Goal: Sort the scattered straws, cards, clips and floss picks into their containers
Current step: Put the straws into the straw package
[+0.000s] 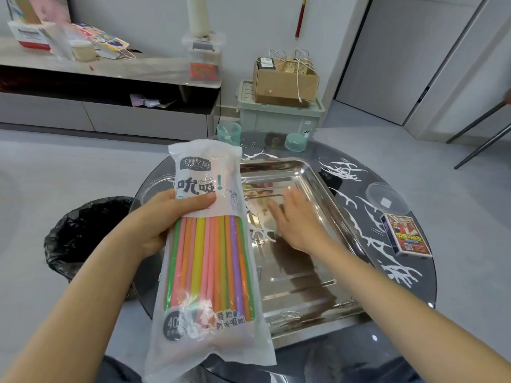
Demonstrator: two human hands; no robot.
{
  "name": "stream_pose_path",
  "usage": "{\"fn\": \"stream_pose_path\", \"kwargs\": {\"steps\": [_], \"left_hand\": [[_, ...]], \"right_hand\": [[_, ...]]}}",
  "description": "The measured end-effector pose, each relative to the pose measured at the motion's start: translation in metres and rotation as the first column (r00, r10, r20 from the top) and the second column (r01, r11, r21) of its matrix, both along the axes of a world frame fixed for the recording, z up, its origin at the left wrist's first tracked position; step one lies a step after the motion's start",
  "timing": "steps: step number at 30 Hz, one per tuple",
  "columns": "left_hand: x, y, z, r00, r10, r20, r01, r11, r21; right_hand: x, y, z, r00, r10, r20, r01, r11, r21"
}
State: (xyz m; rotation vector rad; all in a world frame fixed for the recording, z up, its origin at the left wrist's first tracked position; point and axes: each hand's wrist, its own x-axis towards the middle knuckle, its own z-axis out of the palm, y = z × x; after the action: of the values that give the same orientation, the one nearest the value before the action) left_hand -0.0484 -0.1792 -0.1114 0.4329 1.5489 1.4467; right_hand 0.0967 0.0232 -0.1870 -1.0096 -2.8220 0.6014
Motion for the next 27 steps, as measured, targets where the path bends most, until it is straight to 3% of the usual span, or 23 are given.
{"fn": "stream_pose_path", "kwargs": {"steps": [3,6,10,12,14,16,18,22,25,27], "left_hand": [[0.0,-0.002,-0.002,1.0,-0.028,-0.013,0.028,0.999,-0.025],[0.003,-0.004,-0.005,0.998,-0.049,-0.031,0.048,0.998,-0.031],[0.008,-0.01,-0.007,0.993,-0.106,-0.047,0.103,0.993,-0.063],[0.01,-0.013,-0.006,0.988,-0.142,-0.059,0.137,0.987,-0.077],[0.01,-0.015,-0.007,0.988,-0.148,-0.055,0.142,0.986,-0.089],[0.01,-0.014,-0.007,0.988,-0.139,-0.06,0.132,0.985,-0.111],[0.01,-0.014,-0.007,0.988,-0.139,-0.075,0.128,0.984,-0.127],[0.012,-0.014,-0.007,0.983,-0.146,-0.114,0.127,0.98,-0.154],[0.013,-0.015,-0.007,0.979,-0.137,-0.15,0.111,0.978,-0.176],[0.015,-0.014,-0.007,0.98,-0.117,-0.163,0.087,0.979,-0.183]], "right_hand": [[0.029,-0.007,-0.009,0.986,-0.042,0.158,0.031,0.997,0.071],[0.023,-0.032,-0.013,0.99,0.029,0.138,-0.036,0.998,0.054],[-0.007,-0.067,-0.003,0.983,0.183,0.002,-0.182,0.98,-0.077],[-0.013,-0.081,0.01,0.922,0.317,-0.224,-0.368,0.897,-0.245],[-0.003,-0.083,0.019,0.879,0.309,-0.364,-0.446,0.801,-0.398],[0.018,-0.067,0.026,0.915,0.223,-0.336,-0.345,0.866,-0.362],[0.051,-0.044,0.027,0.976,0.112,-0.185,-0.159,0.952,-0.262],[0.112,-0.032,0.028,1.0,0.025,-0.006,-0.026,0.976,-0.215],[0.132,-0.035,0.037,0.998,-0.059,-0.023,0.058,0.997,-0.043],[0.136,-0.037,0.044,0.994,-0.087,0.069,0.079,0.991,0.111]]}}
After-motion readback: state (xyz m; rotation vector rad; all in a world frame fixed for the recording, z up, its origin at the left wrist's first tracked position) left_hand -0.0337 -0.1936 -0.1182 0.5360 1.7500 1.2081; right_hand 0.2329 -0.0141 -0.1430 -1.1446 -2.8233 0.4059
